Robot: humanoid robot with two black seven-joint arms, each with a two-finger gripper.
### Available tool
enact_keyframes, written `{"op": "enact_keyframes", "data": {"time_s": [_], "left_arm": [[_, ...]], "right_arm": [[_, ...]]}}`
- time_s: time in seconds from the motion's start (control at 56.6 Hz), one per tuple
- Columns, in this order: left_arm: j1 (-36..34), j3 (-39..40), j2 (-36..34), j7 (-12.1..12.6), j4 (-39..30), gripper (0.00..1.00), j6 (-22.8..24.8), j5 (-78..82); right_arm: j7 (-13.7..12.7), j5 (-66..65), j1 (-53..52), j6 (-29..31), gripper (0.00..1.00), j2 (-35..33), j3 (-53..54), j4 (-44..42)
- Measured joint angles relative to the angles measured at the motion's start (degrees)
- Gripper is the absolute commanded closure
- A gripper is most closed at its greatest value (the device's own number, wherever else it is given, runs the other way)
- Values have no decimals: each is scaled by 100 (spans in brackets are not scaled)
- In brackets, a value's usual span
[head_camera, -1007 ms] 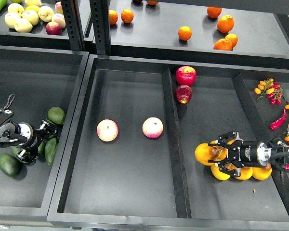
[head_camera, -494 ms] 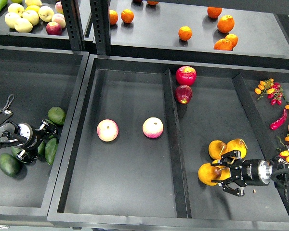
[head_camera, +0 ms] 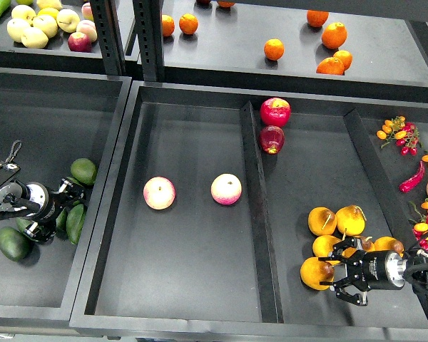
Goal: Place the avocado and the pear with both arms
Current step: 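Lower the pear among the pears and open the right gripper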
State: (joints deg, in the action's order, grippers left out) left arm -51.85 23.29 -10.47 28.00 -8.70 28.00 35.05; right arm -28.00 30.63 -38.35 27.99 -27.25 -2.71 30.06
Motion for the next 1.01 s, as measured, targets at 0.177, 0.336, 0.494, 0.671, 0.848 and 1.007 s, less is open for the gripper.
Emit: {"op": "enact_keyframes", "data": {"time_s": [0.177, 0.336, 0.494, 0.671, 0.848, 1.007], "left_arm": [[0, 0, 1, 0, 0, 9, 0, 0], [-1, 0, 1, 0, 0, 8, 0, 1], [-21, 0, 1, 0, 0, 7, 0, 1], [-56, 208, 7, 0, -14, 1, 0, -46], [-34, 357, 6, 0, -11, 1, -1, -330], [41, 406, 6, 0, -3, 1, -1, -464]], "right_arm": [[0, -3, 37, 0, 62, 5, 6, 0], [1, -71, 68, 0, 47, -15, 21, -22], [0, -229, 47, 0, 37, -78, 65, -52], [0, -268, -28, 0, 18, -103, 112, -55], [0, -283, -80, 0, 4, -198, 126, -75], [0, -291, -101, 0, 1, -283, 130, -94]]}}
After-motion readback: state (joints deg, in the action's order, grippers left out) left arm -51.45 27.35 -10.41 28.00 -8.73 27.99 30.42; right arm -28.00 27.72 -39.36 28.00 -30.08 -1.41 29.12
